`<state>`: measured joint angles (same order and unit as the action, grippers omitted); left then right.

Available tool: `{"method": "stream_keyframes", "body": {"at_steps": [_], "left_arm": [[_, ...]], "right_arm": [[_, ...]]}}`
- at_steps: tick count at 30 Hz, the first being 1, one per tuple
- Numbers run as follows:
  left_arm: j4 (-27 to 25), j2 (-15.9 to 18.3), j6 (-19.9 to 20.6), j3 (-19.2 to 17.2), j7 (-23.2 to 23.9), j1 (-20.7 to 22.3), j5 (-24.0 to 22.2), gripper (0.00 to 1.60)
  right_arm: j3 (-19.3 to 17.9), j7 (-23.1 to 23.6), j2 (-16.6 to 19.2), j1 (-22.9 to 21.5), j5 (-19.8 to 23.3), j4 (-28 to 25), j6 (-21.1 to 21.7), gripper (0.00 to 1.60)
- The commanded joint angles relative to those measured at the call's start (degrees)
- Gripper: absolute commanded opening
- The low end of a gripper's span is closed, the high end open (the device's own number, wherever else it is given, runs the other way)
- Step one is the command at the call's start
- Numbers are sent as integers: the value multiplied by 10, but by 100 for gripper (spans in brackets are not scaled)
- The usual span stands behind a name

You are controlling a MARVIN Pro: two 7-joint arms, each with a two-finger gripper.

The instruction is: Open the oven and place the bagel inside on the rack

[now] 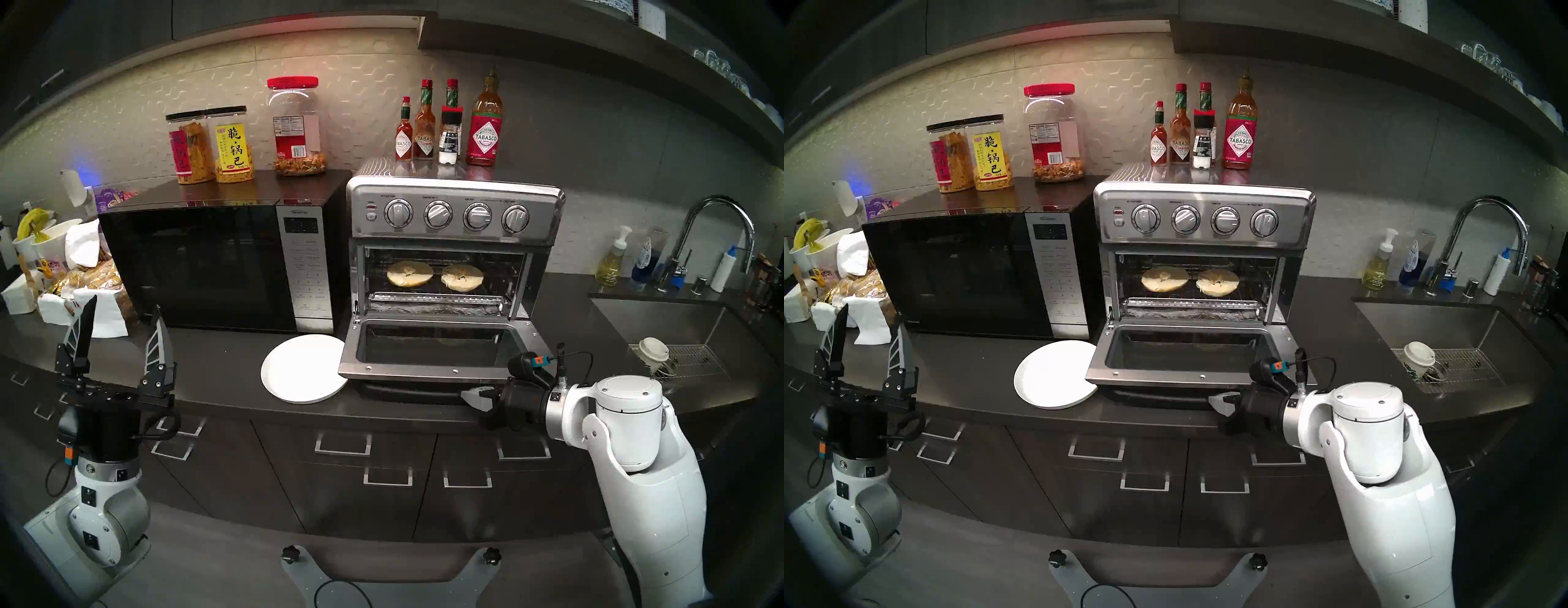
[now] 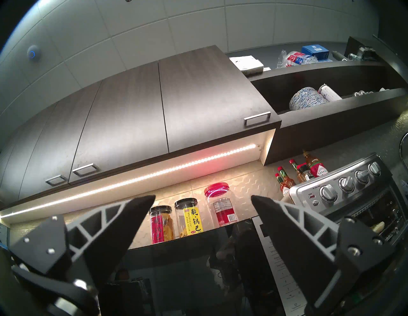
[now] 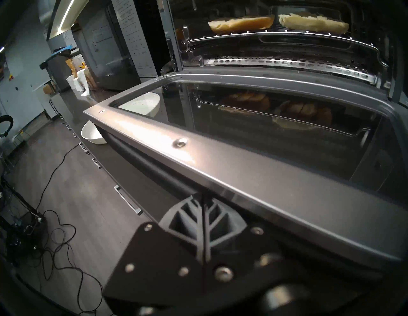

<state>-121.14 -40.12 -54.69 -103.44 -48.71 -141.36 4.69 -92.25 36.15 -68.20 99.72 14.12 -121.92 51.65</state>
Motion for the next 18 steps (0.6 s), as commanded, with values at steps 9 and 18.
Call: {"method": "stream_keyframes", "body": {"at_steps": [9,18], "left_arm": [[-11,2,0,-4,-1,0,2,160],[-11,3,0,-3,-2,0,2,160]], "right_arm": [[15,-37,-45,7,-3,8,-40,0],[25,-51,-51,-15,-5,28,-50,0]]}}
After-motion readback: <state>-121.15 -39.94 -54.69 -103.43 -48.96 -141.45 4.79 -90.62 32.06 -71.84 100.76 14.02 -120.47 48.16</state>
